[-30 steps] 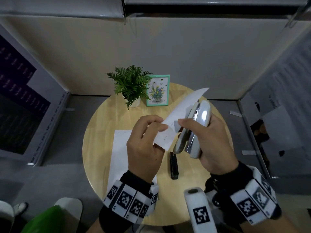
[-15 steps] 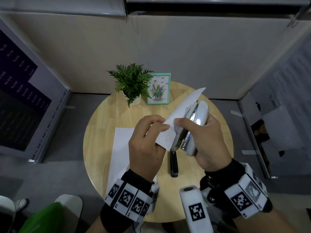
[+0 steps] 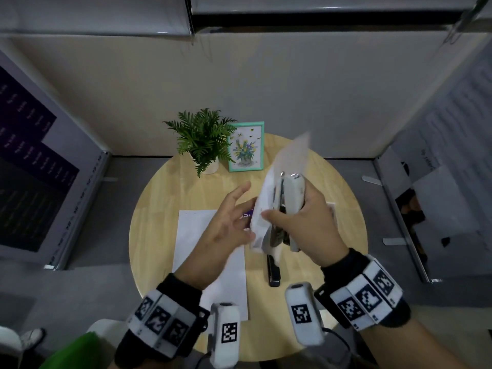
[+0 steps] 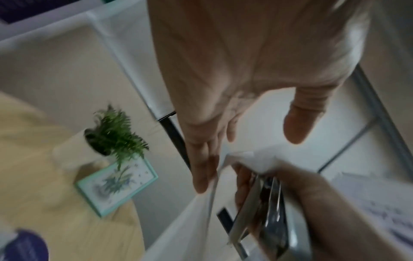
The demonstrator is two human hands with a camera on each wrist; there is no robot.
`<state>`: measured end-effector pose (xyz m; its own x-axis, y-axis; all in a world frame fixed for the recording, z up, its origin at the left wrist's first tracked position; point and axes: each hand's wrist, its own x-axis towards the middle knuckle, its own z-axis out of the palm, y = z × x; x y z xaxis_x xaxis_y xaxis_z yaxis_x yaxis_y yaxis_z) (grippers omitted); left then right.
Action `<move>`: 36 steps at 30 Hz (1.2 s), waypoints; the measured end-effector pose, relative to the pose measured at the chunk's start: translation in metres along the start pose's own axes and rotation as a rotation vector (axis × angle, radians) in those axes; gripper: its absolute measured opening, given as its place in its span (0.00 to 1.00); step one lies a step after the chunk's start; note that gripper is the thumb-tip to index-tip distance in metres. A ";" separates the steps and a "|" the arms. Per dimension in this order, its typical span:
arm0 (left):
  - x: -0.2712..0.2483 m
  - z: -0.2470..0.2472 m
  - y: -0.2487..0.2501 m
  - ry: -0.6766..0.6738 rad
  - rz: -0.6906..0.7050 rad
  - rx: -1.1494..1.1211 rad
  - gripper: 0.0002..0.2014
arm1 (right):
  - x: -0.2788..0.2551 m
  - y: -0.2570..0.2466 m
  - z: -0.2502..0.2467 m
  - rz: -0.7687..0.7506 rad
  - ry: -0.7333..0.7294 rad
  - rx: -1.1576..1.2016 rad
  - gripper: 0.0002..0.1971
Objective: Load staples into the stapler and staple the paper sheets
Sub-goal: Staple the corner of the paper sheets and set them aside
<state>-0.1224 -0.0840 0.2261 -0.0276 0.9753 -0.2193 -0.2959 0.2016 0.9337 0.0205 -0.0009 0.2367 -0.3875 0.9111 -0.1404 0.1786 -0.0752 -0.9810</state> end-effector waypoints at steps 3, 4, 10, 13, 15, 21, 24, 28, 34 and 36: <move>0.007 -0.014 0.002 0.078 -0.132 -0.268 0.40 | -0.001 0.006 0.000 0.025 -0.175 -0.027 0.19; 0.008 -0.016 0.003 0.117 -0.176 -0.299 0.42 | -0.002 0.008 0.001 0.023 -0.238 0.010 0.18; 0.010 -0.025 -0.012 0.126 -0.245 -0.026 0.20 | -0.008 0.026 0.013 0.032 -0.501 -0.154 0.19; 0.004 -0.031 -0.025 0.132 -0.281 0.008 0.19 | -0.011 0.041 0.015 0.091 -0.549 -0.152 0.22; -0.002 -0.033 -0.032 0.086 -0.300 0.043 0.21 | -0.012 0.054 0.013 0.157 -0.552 -0.061 0.24; -0.016 -0.038 -0.057 0.276 -0.262 0.549 0.09 | -0.009 0.088 0.006 0.360 -0.600 0.155 0.20; -0.025 -0.058 -0.065 0.418 -0.303 0.941 0.09 | 0.005 0.119 -0.003 0.391 -0.469 -0.006 0.21; -0.044 -0.084 -0.067 0.715 -0.369 0.868 0.06 | 0.028 0.174 -0.022 0.455 -0.225 -0.374 0.16; -0.077 -0.114 -0.081 1.061 -0.294 0.474 0.12 | 0.035 0.238 -0.031 0.502 -0.210 -0.834 0.22; -0.086 -0.116 -0.087 1.104 -0.271 0.351 0.09 | 0.035 0.254 -0.030 0.521 -0.257 -0.900 0.25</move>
<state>-0.2053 -0.1963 0.1304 -0.8629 0.3258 -0.3863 -0.1461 0.5709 0.8079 0.0789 0.0242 -0.0133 -0.2313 0.7326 -0.6402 0.9374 -0.0082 -0.3481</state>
